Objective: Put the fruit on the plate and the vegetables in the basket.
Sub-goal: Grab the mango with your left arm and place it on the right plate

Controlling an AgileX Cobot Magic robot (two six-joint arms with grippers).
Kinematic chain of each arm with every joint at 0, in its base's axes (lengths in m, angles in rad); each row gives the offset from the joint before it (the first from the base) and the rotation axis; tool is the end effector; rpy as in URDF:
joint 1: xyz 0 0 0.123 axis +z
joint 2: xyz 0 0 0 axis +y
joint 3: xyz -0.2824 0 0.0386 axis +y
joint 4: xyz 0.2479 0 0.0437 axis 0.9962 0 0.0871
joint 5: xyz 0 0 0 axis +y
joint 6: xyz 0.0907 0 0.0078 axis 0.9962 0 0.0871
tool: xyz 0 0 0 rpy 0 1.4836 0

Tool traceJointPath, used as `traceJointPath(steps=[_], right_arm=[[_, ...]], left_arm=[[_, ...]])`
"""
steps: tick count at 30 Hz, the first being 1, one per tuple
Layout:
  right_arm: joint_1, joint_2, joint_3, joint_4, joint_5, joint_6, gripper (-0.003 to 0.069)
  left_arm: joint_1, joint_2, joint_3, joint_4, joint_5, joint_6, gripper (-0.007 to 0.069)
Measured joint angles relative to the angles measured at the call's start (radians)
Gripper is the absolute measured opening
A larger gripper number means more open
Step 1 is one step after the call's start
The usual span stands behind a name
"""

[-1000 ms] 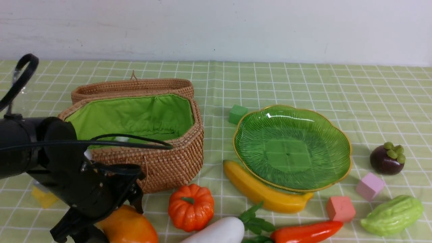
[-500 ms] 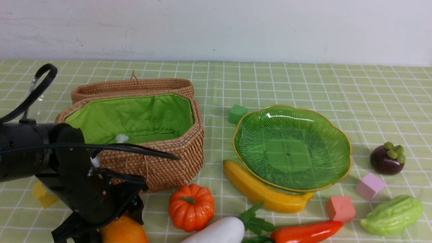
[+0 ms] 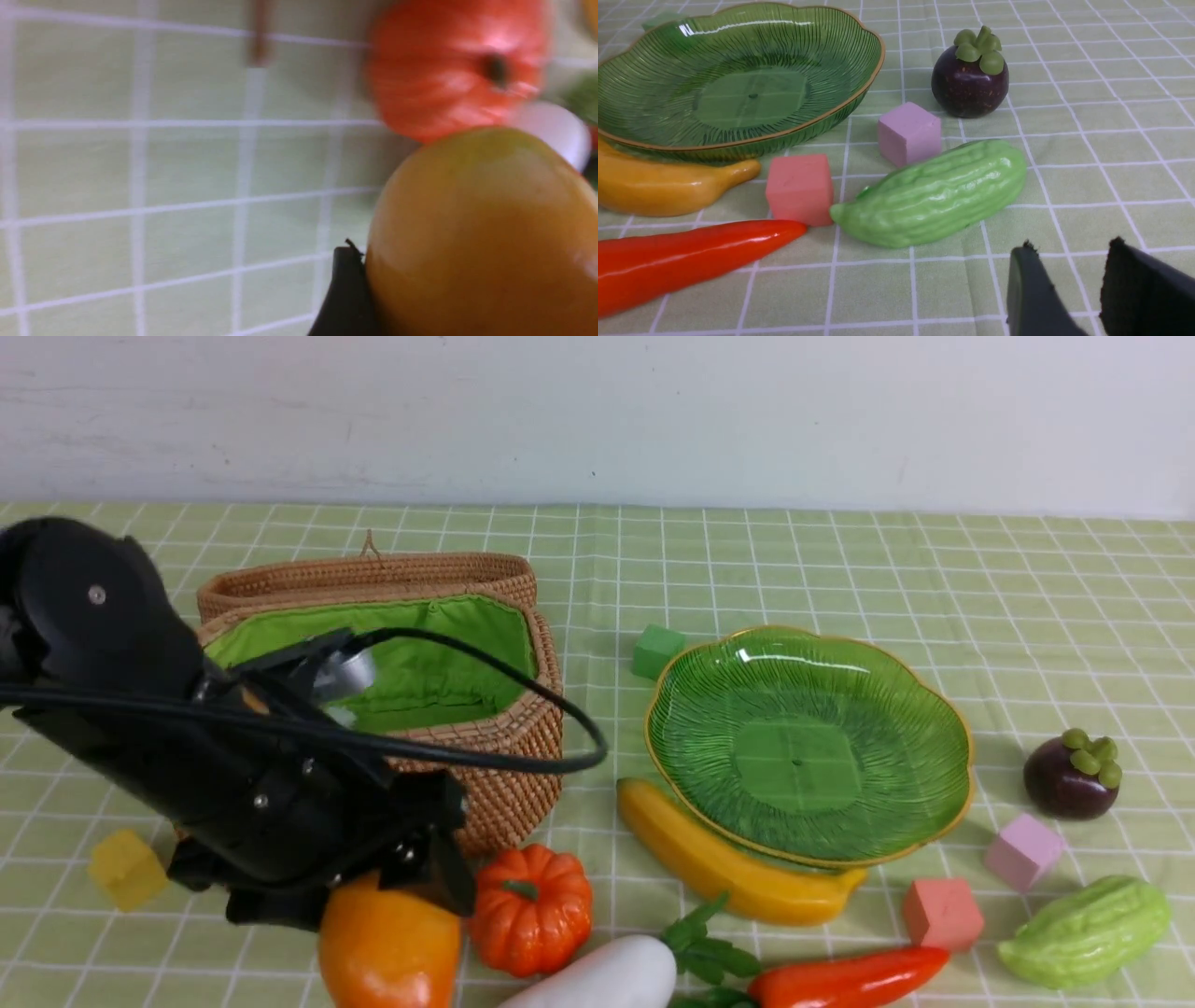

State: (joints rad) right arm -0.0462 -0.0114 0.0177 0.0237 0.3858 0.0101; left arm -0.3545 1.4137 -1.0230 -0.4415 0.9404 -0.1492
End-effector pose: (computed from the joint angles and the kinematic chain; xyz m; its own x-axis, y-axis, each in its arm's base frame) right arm 0.0521 -0.0016 0.1731 -0.2984 0.0459 -0.9533 0.0473 0.9983 0.0333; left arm 0.2433 -0.1236 0.2744 -0.9779 -0.0469 -0.2036 0.0493 0.8952 -0.4430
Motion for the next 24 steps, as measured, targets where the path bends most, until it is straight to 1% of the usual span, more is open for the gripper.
traceJointPath(steps=[2,3,6,8,10,14,17,18,19,20,22,23,24], right_arm=[[0.000,0.000,0.000,0.000,0.000,-0.001,0.0241],[0.000,0.000,0.000,0.000,0.000,-0.001,0.0241],[0.000,0.000,0.000,0.000,0.000,-0.001,0.0241],[0.000,0.000,0.000,0.000,0.000,-0.001,0.0241],[0.000,0.000,0.000,0.000,0.000,-0.001,0.0241],[0.000,0.000,0.000,0.000,0.000,-0.001,0.0241],[0.000,0.000,0.000,0.000,0.000,-0.001,0.0241],[0.000,0.000,0.000,0.000,0.000,-0.001,0.0241],[0.000,0.000,0.000,0.000,0.000,-0.001,0.0241],[0.000,0.000,0.000,0.000,0.000,-0.001,0.0241],[0.000,0.000,0.000,0.000,0.000,-0.001,0.0241],[0.000,0.000,0.000,0.000,0.000,-0.001,0.0241],[0.000,0.000,0.000,0.000,0.000,-0.001,0.0241]], left_arm=[[-0.059,0.000,-0.085,0.005,0.016,0.024,0.0539],[-0.064,0.001,-0.102,0.009,0.018,0.026,0.0539],[-0.138,0.062,-0.280,0.083,0.019,0.038,0.0539],[-0.158,0.115,-0.377,0.116,0.019,0.043,0.0539],[-0.178,0.211,-0.526,0.158,0.014,0.072,0.0539],[-0.217,0.390,-0.713,0.173,-0.026,0.171,0.0539],[-0.261,0.525,-0.830,0.177,-0.098,0.270,0.0539],[-0.267,0.543,-0.843,0.179,-0.118,0.281,0.0539],[-0.300,0.618,-0.889,0.191,-0.183,0.311,0.0539],[-0.304,0.626,-0.893,0.194,-0.201,0.315,0.0539],[-0.354,0.720,-0.920,0.243,-0.313,0.325,0.0539],[-0.354,0.720,-0.920,0.247,-0.321,0.325,0.0539],[-0.374,0.763,-0.924,0.281,-0.375,0.321,0.0539]])
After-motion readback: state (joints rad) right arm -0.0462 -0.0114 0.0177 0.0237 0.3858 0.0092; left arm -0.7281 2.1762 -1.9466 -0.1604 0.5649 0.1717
